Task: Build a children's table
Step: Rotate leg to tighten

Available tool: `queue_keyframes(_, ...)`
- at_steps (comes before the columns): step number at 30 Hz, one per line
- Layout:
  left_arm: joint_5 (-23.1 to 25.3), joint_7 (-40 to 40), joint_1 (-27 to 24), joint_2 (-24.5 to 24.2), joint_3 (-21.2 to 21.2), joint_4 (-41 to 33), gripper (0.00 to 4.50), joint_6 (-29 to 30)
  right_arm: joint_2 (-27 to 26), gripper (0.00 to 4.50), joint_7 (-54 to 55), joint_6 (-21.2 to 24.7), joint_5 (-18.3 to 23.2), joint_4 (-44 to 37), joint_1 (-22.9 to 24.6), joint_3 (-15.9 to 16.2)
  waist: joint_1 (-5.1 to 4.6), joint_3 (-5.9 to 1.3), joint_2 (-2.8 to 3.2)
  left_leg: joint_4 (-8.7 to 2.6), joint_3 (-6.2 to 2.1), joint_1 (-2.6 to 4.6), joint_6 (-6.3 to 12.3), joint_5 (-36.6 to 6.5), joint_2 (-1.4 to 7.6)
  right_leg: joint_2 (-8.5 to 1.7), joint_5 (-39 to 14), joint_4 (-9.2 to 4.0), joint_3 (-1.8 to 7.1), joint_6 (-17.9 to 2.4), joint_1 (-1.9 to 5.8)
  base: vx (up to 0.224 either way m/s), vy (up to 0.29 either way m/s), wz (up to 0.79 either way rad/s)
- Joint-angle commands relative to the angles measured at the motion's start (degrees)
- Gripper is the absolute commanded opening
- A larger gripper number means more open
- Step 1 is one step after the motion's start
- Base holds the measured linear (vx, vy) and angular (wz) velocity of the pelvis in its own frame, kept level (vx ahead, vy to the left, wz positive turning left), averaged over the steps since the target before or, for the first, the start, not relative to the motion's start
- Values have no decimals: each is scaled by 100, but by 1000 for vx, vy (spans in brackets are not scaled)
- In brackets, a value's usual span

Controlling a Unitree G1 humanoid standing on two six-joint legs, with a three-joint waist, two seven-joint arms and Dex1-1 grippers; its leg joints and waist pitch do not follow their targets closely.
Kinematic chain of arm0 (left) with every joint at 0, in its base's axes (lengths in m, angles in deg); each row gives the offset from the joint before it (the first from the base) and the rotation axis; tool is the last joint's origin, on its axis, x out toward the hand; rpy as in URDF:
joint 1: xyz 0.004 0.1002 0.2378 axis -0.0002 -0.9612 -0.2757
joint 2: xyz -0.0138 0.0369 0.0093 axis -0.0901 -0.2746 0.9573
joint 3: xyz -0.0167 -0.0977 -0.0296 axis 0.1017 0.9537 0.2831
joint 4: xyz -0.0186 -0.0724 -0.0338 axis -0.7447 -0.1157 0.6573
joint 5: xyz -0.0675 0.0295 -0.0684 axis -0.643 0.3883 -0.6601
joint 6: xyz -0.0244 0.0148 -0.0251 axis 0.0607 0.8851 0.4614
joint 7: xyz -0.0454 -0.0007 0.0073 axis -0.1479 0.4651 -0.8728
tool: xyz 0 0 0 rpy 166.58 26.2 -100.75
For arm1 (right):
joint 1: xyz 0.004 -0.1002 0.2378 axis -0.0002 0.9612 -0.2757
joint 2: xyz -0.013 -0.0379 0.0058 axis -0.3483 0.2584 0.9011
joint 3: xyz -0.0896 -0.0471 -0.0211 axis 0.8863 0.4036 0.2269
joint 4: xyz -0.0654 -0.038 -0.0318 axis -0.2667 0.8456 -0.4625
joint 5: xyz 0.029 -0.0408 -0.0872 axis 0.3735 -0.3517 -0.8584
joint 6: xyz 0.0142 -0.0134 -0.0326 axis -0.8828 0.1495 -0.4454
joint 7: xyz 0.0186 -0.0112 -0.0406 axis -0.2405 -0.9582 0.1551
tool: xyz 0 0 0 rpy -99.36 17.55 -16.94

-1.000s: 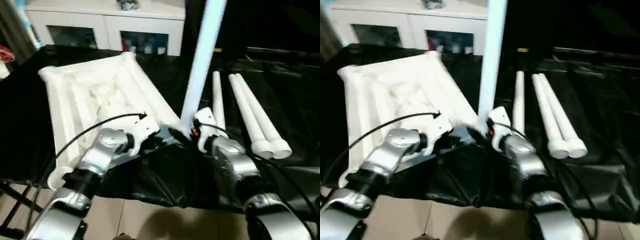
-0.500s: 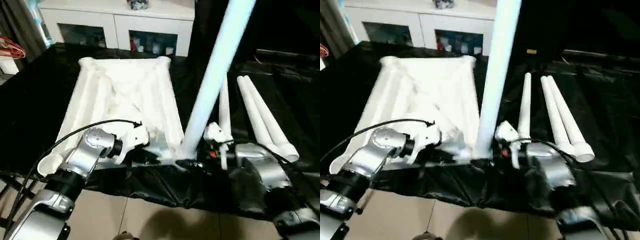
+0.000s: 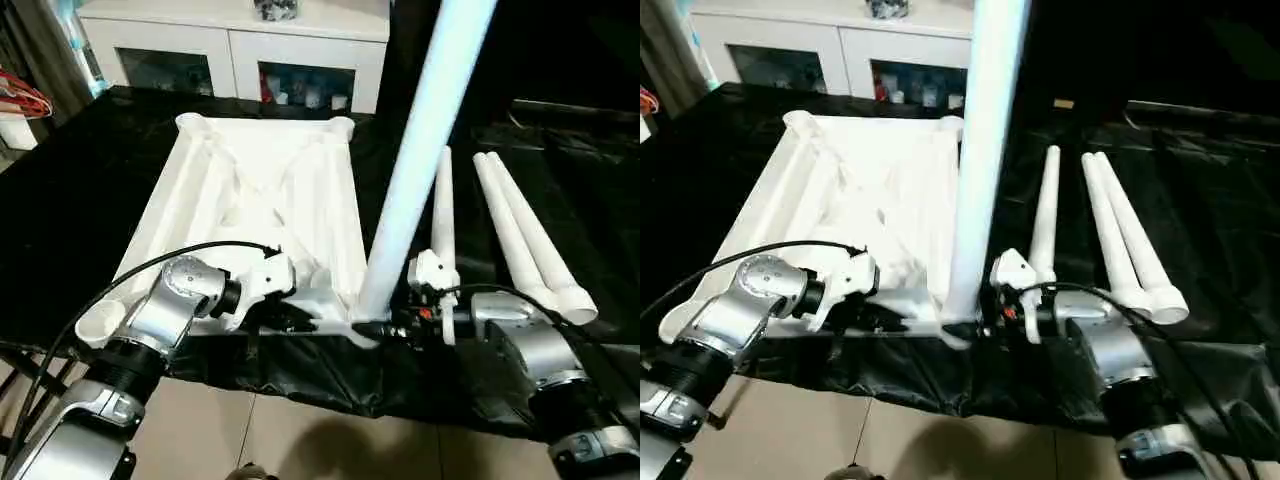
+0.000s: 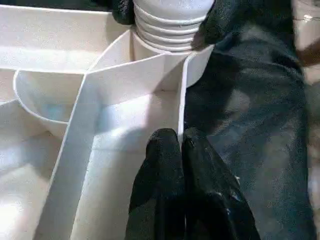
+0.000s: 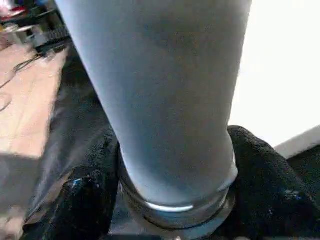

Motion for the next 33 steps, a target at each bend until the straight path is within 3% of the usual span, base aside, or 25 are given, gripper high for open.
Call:
queue_keyframes(1,49,791,318,371,149,117,0,111,-442,278,700,-23,-199,400,-139,146,-45,-290,23,-439,-297,104,12,-1548,554,-787,-2483,-548,466,-756,150,0,0,0)
queue_keyframes(4,67,1292,438,648,261,214,0,289,-855,278,1867,-72,-308,1018,-433,-137,-178,-293,19,-461,-355,84,-142,-1661,554,-803,-2687,-569,451,-672,168,0,0,0)
queue_keyframes(5,103,1460,463,741,268,219,0,343,-1003,277,2266,-90,-319,1210,-526,-239,-192,-301,-6,-454,-356,80,-127,-1650,547,-810,-2666,-572,450,-662,178,0,0,0)
queue_keyframes(6,158,1627,478,828,253,216,0,366,-1145,277,2631,-89,-306,1395,-621,-339,-211,-302,12,-450,-347,63,-99,-1602,547,-811,-2560,-556,466,-688,173,0,0,0)
queue_keyframes(11,330,2223,493,1169,190,160,0,584,-1621,277,3685,-171,-281,1933,-911,-606,-212,-340,31,-427,-292,75,-4,-1270,544,-779,-1762,-470,508,-901,157,0,0,0)
queue_keyframes(14,410,2513,449,1426,154,78,0,680,-1871,277,4188,-380,-357,2303,-1090,-714,-210,-370,18,-410,-274,43,32,-979,534,-787,-1283,-405,501,-1031,190,0,0,0)
queue_keyframes(15,390,2525,401,1504,121,7,0,714,-1930,312,4266,-467,-368,2421,-1132,-751,-198,-356,12,-415,-277,36,72,-950,540,-789,-1315,-417,499,-1023,192,0,0,0)
queue_keyframes(16,390,2525,401,1504,121,7,0,714,-1930,347,4266,-467,-368,2421,-1132,-751,-203,-358,14,-410,-271,35,80,-955,535,-781,-1324,-412,497,-1011,191,0,0,0)
queue_keyframes(19,353,2481,371,1534,80,-19,0,693,-1985,350,4263,-563,-338,2558,-1186,-810,-205,-333,18,-432,-279,48,101,-1142,544,-778,-1607,-453,495,-930,175,0,0,0)
queue_keyframes(22,324,2271,321,1419,20,-75,0,644,-1873,392,4115,-673,-419,2548,-1195,-726,-205,-333,24,-437,-280,60,62,-1232,546,-773,-1709,-469,500,-877,168,0,0,0)
queue_keyframes(28,303,1587,153,1009,-98,-245,0,410,-1440,392,2887,-852,-462,2181,-1040,-442,-184,-378,34,-400,-259,10,264,-863,549,-764,-912,-356,501,-1060,214,0,0,0)
queue_keyframes(33,226,929,116,540,-138,-248,0,113,-822,392,1574,-807,-343,1538,-699,-194,-114,-372,57,-389,-250,8,393,-845,570,-736,-820,-333,473,-1067,213,0,0,0)
